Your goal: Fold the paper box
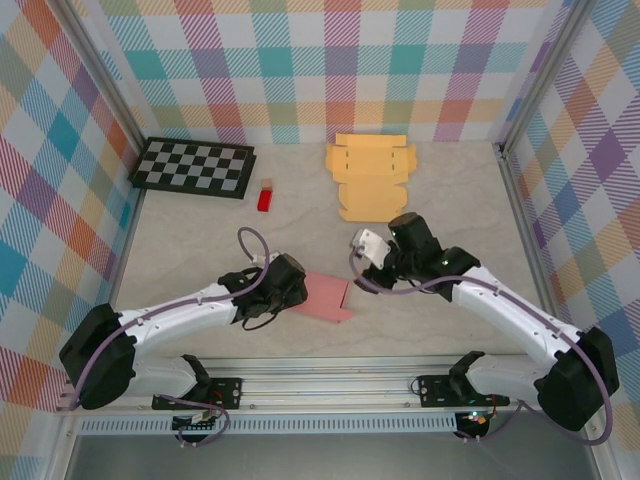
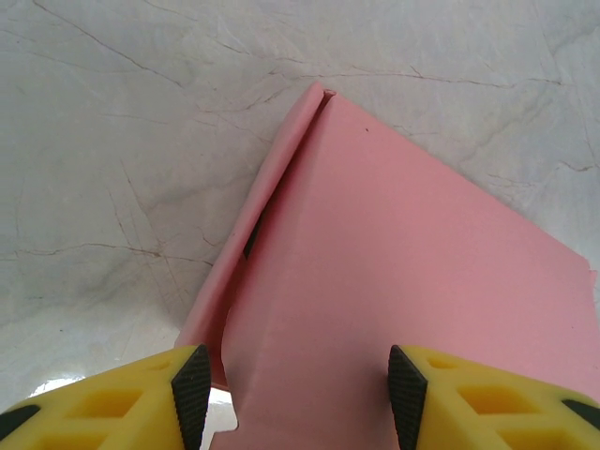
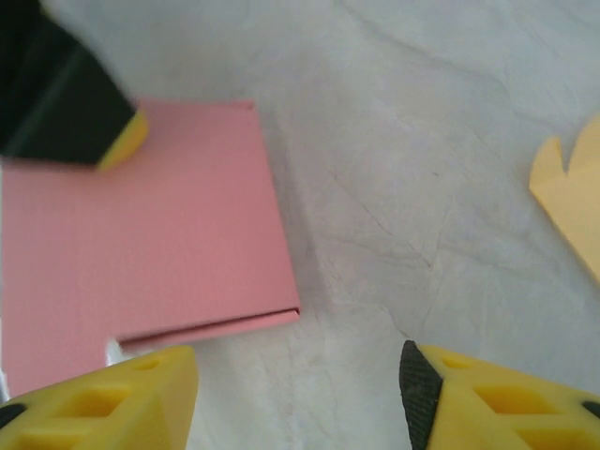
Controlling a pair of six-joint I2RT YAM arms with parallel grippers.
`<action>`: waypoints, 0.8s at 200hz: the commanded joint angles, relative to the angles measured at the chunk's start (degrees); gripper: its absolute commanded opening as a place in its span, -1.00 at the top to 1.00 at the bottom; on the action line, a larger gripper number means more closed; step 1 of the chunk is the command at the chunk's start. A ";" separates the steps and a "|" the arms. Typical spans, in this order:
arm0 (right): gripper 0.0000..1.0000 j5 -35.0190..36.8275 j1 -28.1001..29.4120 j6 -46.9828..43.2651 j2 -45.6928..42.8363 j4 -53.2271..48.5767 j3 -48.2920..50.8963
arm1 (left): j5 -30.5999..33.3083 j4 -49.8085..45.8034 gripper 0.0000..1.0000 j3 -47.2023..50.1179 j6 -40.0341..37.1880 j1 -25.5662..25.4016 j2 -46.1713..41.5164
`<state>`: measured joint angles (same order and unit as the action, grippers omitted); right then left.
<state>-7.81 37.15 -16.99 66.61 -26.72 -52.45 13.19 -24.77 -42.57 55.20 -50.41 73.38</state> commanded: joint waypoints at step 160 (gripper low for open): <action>-0.29 8.07 9.79 57.31 21.30 2.23 0.40 | 1.41 4.05 -0.25 8.33 9.16 -1.58 -2.00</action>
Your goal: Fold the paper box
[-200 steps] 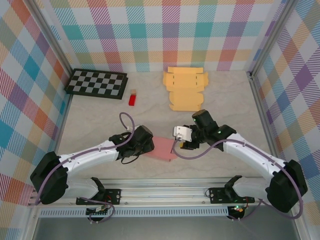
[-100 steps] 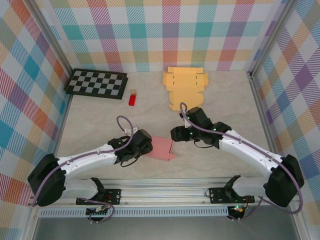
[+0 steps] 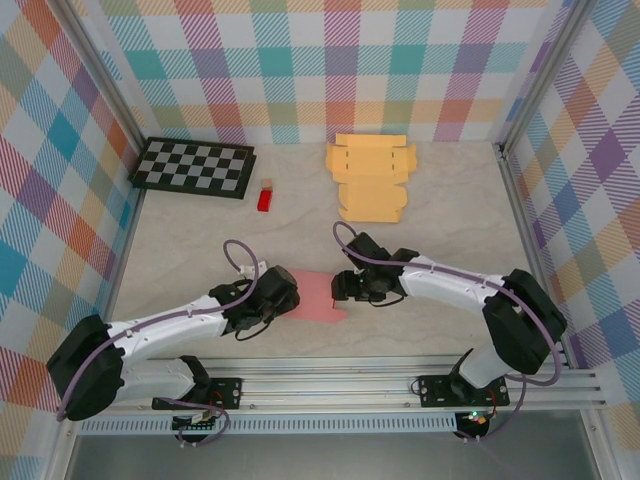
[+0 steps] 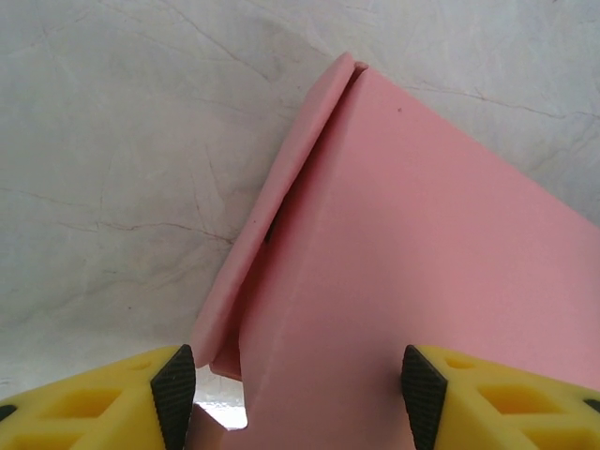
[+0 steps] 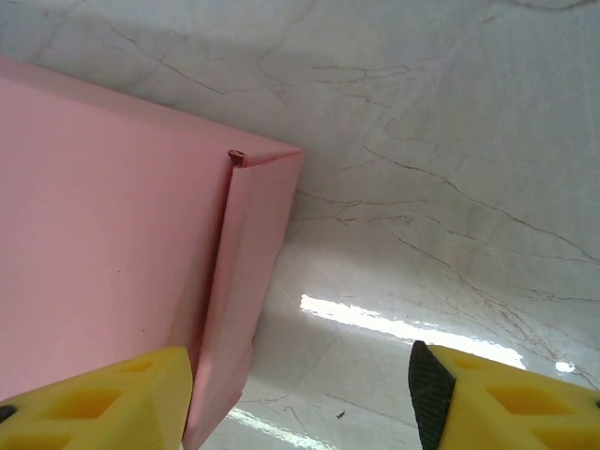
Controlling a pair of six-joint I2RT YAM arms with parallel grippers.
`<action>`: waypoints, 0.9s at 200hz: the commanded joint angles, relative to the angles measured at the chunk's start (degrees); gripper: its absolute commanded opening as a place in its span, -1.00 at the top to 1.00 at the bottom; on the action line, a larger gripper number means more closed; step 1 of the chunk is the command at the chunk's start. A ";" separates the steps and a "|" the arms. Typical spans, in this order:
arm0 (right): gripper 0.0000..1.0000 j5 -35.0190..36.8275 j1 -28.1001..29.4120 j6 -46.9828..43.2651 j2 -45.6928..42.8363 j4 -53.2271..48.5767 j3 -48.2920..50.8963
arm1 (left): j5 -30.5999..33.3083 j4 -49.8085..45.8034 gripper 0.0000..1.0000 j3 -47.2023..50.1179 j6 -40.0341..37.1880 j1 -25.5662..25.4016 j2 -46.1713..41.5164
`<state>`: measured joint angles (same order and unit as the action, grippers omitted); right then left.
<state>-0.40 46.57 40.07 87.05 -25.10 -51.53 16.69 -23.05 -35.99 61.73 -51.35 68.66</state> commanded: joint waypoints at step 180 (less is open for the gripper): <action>0.22 -2.68 -6.95 -11.09 13.14 1.21 -9.91 | -5.52 4.14 -0.31 -10.26 -7.30 5.00 14.06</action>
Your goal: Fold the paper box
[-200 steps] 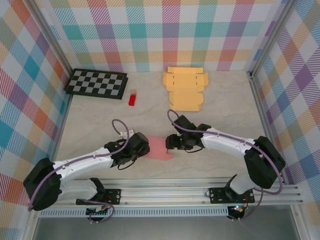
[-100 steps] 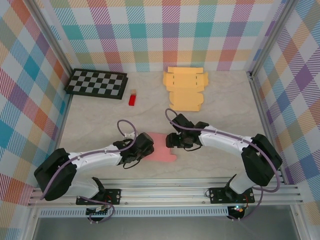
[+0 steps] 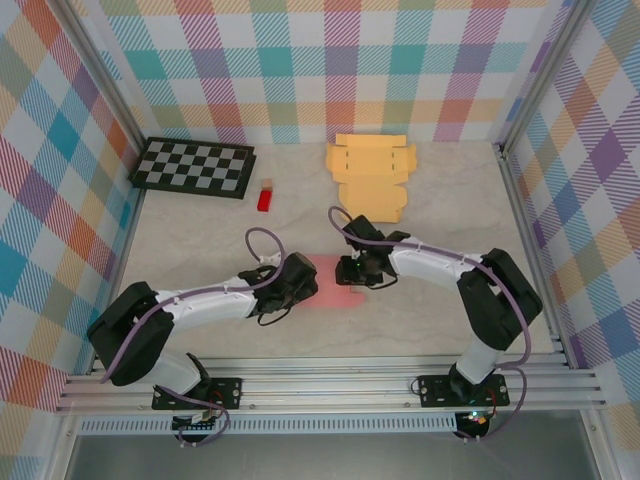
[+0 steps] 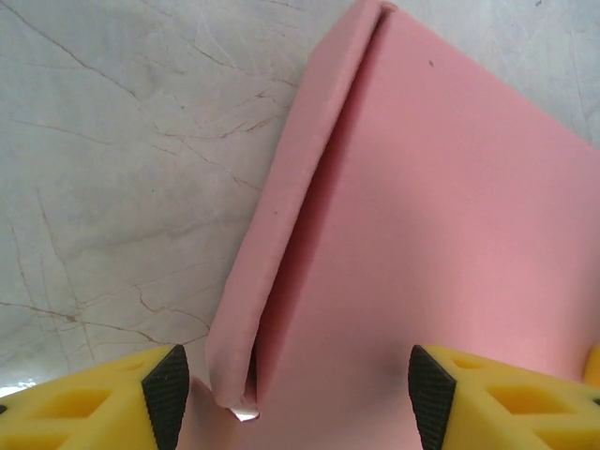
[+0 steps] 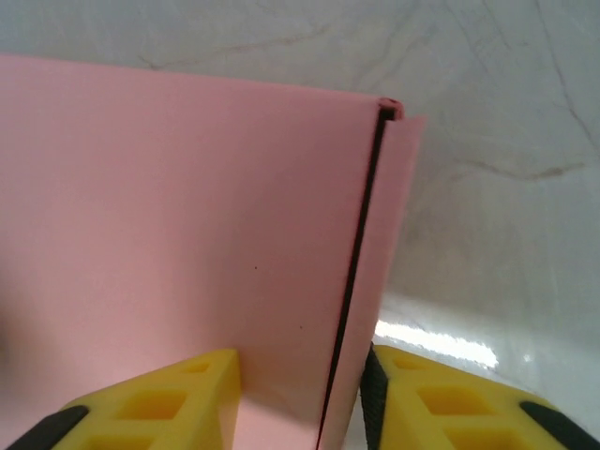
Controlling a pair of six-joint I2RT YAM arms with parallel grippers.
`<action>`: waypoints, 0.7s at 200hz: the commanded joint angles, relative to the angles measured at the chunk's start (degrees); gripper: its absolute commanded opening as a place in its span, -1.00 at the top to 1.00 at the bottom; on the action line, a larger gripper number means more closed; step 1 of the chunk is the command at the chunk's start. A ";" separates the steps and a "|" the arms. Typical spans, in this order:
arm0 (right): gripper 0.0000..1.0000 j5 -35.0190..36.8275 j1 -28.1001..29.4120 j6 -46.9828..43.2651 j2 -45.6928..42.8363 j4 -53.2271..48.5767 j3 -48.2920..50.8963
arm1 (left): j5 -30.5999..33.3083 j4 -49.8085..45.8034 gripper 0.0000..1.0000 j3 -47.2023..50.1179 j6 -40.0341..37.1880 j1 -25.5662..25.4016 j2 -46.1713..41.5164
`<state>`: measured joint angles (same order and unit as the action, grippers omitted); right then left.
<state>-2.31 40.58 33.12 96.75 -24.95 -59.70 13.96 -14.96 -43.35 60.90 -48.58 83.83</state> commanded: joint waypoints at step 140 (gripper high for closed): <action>-0.02 -0.84 -4.23 -14.27 7.61 -5.69 -15.39 | -5.53 -9.70 -0.46 -12.77 -23.13 8.76 11.51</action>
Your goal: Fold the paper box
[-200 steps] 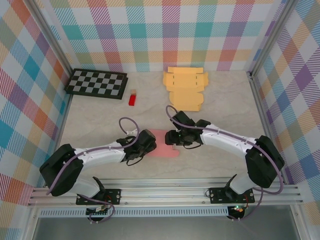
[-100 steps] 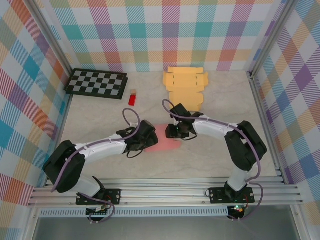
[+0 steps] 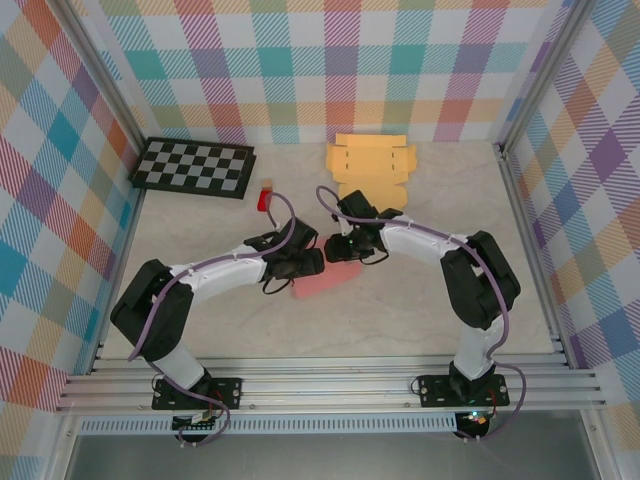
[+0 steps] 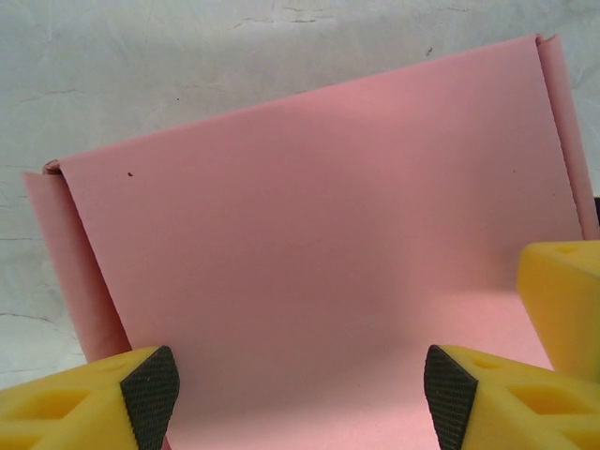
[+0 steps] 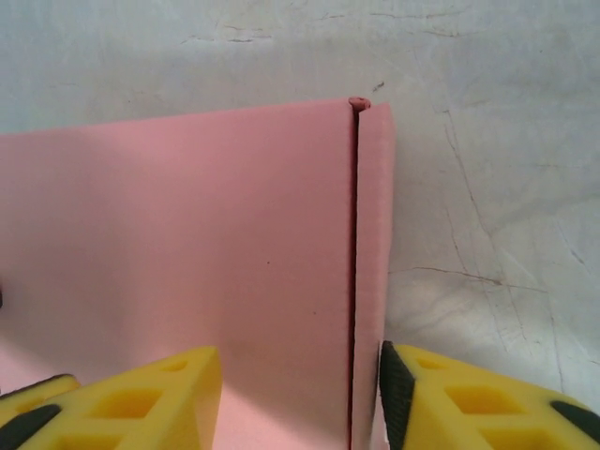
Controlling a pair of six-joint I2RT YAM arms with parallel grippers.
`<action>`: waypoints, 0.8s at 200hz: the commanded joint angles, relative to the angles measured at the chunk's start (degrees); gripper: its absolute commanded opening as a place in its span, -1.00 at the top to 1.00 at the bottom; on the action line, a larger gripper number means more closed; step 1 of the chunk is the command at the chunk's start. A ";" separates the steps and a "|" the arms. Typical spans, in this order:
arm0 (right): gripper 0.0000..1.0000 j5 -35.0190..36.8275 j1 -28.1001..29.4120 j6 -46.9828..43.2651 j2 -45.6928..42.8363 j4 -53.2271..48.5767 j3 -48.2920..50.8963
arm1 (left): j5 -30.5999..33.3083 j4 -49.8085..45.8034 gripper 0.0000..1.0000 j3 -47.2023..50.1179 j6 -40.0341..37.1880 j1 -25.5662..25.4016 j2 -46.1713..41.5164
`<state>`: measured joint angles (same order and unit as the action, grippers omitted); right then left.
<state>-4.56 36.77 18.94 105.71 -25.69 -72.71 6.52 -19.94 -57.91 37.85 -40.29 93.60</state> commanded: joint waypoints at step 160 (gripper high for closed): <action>-0.07 -4.18 0.50 11.56 -11.05 -7.44 7.49 | 3.23 -6.98 -0.49 -2.94 1.35 0.48 6.17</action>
<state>-7.35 36.86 28.34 94.24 -34.20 -66.02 10.15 -22.52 -60.97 38.11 -40.29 96.51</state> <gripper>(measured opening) 0.535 0.744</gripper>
